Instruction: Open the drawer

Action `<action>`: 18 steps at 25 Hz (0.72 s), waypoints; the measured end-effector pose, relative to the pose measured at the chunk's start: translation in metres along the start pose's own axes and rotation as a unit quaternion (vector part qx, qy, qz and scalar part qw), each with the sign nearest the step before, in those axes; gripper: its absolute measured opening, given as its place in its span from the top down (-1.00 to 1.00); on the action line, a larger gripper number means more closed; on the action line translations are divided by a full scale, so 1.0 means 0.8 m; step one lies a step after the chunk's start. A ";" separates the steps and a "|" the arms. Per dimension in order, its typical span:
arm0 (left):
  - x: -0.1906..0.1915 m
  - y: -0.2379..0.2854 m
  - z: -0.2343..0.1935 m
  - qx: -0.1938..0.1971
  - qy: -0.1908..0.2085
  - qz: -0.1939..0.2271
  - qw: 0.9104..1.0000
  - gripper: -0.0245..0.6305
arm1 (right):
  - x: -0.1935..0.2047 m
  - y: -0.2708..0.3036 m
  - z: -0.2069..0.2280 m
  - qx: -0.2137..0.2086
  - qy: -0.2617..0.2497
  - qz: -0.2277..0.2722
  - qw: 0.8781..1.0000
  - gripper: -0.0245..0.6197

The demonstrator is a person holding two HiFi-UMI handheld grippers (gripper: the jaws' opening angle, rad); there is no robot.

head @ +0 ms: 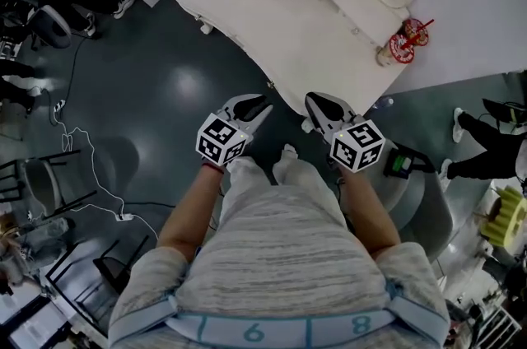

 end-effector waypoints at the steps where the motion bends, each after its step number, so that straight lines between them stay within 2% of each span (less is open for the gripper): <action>1: 0.004 0.003 -0.004 -0.003 0.000 -0.006 1.000 0.62 | 0.000 0.002 0.001 0.001 0.000 0.000 1.000 0.89; 5: 0.025 0.021 -0.017 -0.016 0.003 -0.033 0.999 0.51 | 0.005 0.006 0.004 0.004 0.001 -0.005 1.000 0.89; 18: 0.077 0.094 -0.045 -0.043 0.027 -0.112 0.992 0.39 | 0.024 0.012 0.018 0.010 0.013 -0.023 1.000 0.89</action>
Point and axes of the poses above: the fingertips, and each gripper's own axes: y forward along the fingers, z to its right, x out of its underside, the point moved 10 cm from there along -y, backward along the fingers, and after that the axes turned 14 degrees about -x, right-handed, at the moved point
